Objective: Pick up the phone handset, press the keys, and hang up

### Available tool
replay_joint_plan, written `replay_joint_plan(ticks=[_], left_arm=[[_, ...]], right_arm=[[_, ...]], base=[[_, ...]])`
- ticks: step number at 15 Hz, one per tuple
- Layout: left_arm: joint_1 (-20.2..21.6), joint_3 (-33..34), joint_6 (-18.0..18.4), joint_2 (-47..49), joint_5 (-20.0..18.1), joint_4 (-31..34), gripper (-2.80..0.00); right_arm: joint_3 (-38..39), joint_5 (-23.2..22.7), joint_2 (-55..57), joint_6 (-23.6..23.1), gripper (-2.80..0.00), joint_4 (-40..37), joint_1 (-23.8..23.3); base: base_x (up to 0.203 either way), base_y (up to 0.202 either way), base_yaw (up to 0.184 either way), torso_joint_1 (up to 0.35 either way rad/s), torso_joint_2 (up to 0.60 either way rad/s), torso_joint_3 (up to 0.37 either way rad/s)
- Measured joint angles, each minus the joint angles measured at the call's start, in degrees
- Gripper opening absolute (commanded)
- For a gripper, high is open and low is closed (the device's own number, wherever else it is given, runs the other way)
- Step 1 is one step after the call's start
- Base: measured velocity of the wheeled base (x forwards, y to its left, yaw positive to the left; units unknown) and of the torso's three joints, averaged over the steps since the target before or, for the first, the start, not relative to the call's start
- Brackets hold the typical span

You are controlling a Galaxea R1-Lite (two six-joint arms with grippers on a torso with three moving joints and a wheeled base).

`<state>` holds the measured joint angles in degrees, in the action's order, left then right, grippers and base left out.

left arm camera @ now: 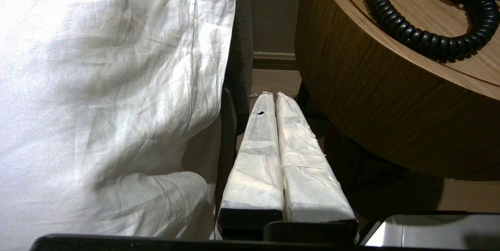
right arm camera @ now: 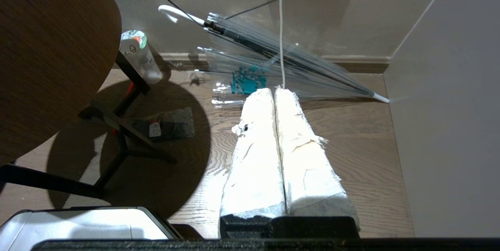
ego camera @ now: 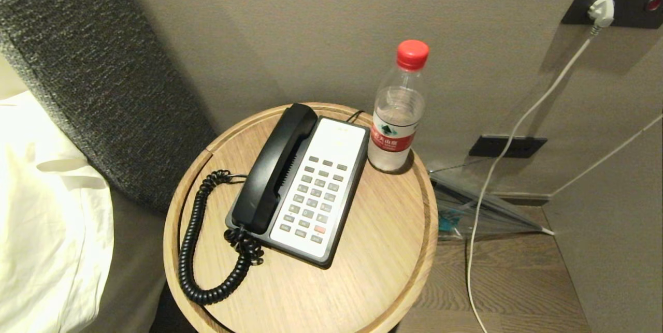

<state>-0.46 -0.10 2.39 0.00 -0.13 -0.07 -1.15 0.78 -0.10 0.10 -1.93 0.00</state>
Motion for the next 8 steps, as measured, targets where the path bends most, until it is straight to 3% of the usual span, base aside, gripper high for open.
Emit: replay_joint_plan(ticks=[3, 8], left_arm=[[-0.01, -0.06, -0.38, 0.0, 0.04, 0.18, -2.8], [0.04, 0.0, -1.24, 0.0, 0.04, 0.08, -2.8]], right_arm=[[0.0, 0.01, 0.02, -0.02, -2.8, 0.0, 0.0], [0.0, -0.01, 0.02, 0.0, -2.8, 0.02, 0.0]], base=[[0.0, 0.0, 0.0, 0.0, 0.0, 0.0], [0.0, 0.0, 0.0, 0.002, 0.0, 0.157]])
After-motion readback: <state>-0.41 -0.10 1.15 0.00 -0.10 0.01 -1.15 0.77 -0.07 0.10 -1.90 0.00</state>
